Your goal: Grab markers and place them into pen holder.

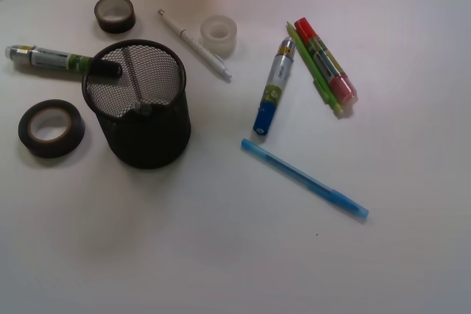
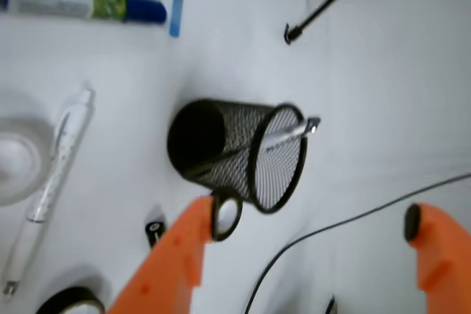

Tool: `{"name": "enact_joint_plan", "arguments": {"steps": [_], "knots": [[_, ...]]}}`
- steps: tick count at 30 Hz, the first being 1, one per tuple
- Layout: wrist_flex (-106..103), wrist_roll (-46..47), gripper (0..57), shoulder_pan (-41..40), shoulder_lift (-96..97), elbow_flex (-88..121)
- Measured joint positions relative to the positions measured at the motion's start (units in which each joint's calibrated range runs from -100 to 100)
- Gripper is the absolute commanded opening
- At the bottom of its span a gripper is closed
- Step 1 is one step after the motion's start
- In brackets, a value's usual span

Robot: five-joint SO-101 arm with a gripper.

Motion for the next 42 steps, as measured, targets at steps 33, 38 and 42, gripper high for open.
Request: {"name": "enact_joint_plan", "arguments": {"steps": [33,38,42], "knots": [[-9.24,-51.38,29.1,-26.93,79.09,-33.87],[-10.80,-54.70,29.1,-31.08,82.32,-33.87],[-15.72,-54.95,29.1,-30.85,85.98,-33.96]]}}
